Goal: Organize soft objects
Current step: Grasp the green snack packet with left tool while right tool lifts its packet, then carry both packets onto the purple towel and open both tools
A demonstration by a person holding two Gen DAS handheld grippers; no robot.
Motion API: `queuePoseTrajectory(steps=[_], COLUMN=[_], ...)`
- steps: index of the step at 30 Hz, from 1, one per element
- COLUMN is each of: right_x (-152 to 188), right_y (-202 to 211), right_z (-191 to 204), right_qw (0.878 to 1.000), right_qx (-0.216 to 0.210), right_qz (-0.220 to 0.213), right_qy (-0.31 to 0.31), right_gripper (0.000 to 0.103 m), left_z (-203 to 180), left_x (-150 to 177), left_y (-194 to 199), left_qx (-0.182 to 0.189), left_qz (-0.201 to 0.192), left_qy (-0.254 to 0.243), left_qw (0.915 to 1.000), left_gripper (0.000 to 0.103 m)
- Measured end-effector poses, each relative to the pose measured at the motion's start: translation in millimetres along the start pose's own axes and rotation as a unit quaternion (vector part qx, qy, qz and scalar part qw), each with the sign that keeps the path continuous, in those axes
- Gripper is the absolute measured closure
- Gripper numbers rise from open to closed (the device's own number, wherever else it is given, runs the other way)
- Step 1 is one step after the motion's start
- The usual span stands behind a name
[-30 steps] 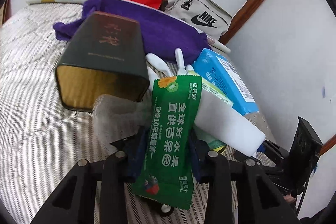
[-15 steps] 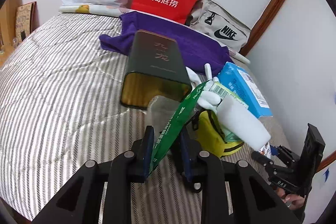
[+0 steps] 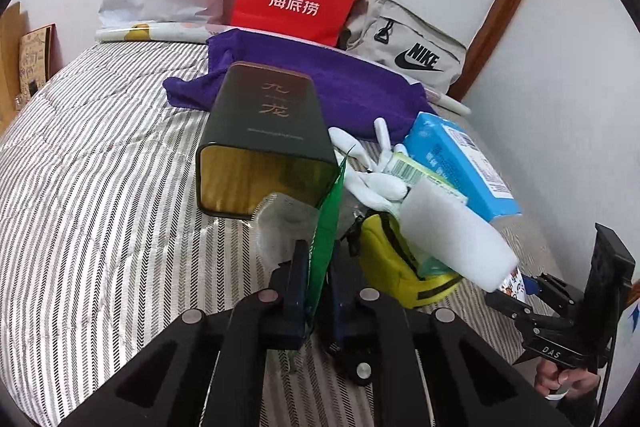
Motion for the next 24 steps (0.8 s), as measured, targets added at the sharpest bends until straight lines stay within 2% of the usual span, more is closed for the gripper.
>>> queuePoseTrajectory(steps=[15,24], right_x=[-24,-53], right_y=[43,56], right_z=[7,10], right_qw=[0.999,0.998], right_qx=[-0.004,-0.010], right_qz=[-0.045,-0.060], right_qy=[0.005,0.013], right_gripper=[0.052,0.052], left_z=[-7,2], left_x=[-14,-33], left_y=[42,59], left_qx=[0.014,-0.006], left_qz=[-0.029,-0.046], left_qy=[0.010,0.020], left_qw=[0.9994,0.9987], left_gripper=[0.096,0.096])
Point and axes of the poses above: each gripper's, at about its wrist camera, not at the fingertips, and y roughly against the way its jaws point, z to its left, x to its underside, the point moved 6 cm from there along -y, roughly the way its jaws point, and after that the axes turned 4 degrees about z, right-handed, at the moved point
